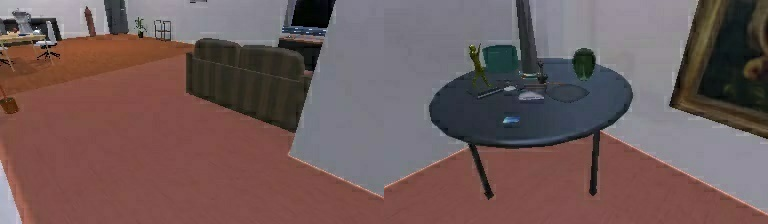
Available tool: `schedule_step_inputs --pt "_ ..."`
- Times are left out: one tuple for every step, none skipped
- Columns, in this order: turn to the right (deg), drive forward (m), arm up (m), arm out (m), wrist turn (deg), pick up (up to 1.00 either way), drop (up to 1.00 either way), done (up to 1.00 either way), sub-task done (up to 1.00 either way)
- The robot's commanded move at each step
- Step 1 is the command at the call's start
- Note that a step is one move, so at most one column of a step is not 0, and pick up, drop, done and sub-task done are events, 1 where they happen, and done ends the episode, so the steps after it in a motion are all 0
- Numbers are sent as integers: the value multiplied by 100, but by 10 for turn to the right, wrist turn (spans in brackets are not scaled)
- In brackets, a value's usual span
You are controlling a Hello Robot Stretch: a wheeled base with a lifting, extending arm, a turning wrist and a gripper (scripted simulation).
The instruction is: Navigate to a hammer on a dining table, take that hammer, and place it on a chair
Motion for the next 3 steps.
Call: schedule_step_inputs --pt "0 35 0 0 0 0 0 0 0" --pt "-360 0 0 0 0 0 0 0 0" --pt "0 100 0 0 0 0 0 0 0"
